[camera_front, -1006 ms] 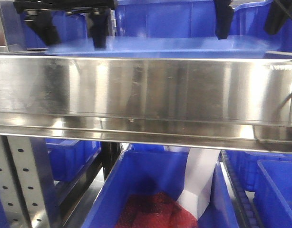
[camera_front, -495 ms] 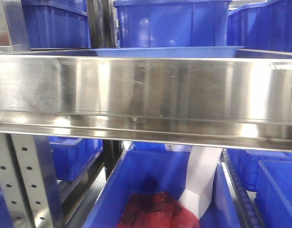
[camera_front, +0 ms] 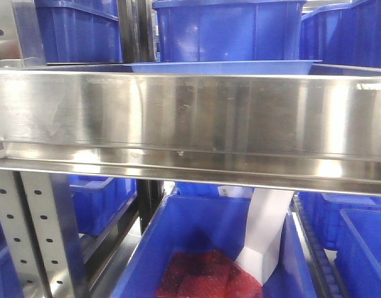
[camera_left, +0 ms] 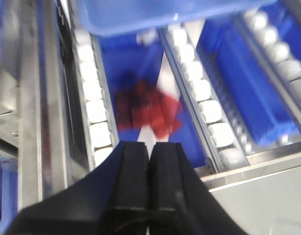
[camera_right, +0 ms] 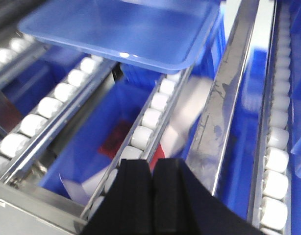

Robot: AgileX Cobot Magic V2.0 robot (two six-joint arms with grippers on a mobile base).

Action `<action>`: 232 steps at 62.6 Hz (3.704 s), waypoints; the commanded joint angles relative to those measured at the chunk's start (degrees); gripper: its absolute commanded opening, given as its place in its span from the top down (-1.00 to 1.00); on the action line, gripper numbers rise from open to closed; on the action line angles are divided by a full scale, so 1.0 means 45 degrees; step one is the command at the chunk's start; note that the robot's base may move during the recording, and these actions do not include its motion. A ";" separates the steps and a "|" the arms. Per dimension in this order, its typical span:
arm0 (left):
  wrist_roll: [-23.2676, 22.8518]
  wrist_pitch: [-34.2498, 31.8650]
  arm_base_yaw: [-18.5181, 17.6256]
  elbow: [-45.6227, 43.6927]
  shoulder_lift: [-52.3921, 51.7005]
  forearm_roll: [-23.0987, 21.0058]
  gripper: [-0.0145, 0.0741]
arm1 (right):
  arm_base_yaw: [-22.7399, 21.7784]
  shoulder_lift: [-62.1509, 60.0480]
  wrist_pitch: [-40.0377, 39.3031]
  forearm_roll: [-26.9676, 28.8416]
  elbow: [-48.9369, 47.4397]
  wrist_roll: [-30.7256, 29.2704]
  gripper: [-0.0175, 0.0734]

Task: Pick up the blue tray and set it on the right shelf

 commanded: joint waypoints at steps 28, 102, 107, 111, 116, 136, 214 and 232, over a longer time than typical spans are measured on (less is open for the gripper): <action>0.0072 -1.0557 -0.0111 1.0047 -0.7325 0.0188 0.78 | 0.0034 -0.5726 -0.6645 -0.0326 0.5785 -0.1825 0.49; 0.3128 -0.9427 0.6941 1.4487 -1.4098 -0.2789 0.78 | 0.0034 -0.5726 -0.6664 -0.0326 0.5785 -0.1825 0.49; 0.3128 -1.0135 0.7706 1.5560 -1.4858 -0.2820 0.78 | 0.0034 -0.5726 -0.6664 -0.0326 0.5785 -0.1825 0.49; 0.3128 -1.1311 0.8121 1.6460 -1.4783 -0.2820 0.78 | 0.0034 -0.5715 -0.6664 -0.0326 0.5785 -0.1825 0.49; 0.3091 -1.2955 0.8268 1.7606 -1.4796 -0.2820 0.78 | 0.0034 -0.5715 -0.6638 -0.0326 0.5785 -0.1825 0.49; 0.3091 -1.2107 0.8268 1.7512 -1.4841 -0.2820 0.78 | 0.0034 -0.5715 -0.6637 -0.0326 0.5785 -0.1825 0.49; 0.3091 -1.2107 0.8268 1.7512 -1.4841 -0.2820 0.78 | -0.5772 -0.9389 -0.7117 0.2096 0.9663 -0.3456 0.49; 0.3091 -1.2107 0.8268 1.7512 -1.4841 -0.2820 0.78 | -0.5772 -1.0567 -0.9419 0.2362 1.2083 -0.3382 0.49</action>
